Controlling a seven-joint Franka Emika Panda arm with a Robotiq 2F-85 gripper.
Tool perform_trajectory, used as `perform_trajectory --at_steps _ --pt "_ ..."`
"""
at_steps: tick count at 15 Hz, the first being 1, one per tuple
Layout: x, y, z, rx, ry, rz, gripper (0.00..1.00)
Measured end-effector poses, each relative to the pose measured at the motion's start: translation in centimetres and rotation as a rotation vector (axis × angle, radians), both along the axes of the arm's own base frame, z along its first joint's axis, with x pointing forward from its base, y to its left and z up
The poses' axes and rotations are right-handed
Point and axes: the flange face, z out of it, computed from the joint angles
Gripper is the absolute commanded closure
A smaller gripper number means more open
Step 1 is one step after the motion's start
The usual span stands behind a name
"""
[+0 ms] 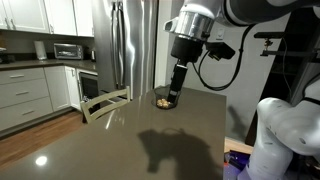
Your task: Move the black basket to the left
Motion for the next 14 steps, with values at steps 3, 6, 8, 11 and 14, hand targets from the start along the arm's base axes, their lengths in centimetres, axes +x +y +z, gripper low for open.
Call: perform_trajectory --at_steps 3,6,8,11,14 --pt "0.0 0.0 0.0 0.000 0.000 0.000 0.00" --pt "0.2 -0.4 0.0 -0.025 -0.010 -0.014 0.00" --pt "0.9 -1.5 0.0 -0.071 -0.035 -0.057 0.00" --pt "2.2 -3.8 0.0 -0.130 -0.064 -0.131 0.00" --pt "3.4 -6.3 -0.3 -0.150 -0.057 -0.202 0.00"
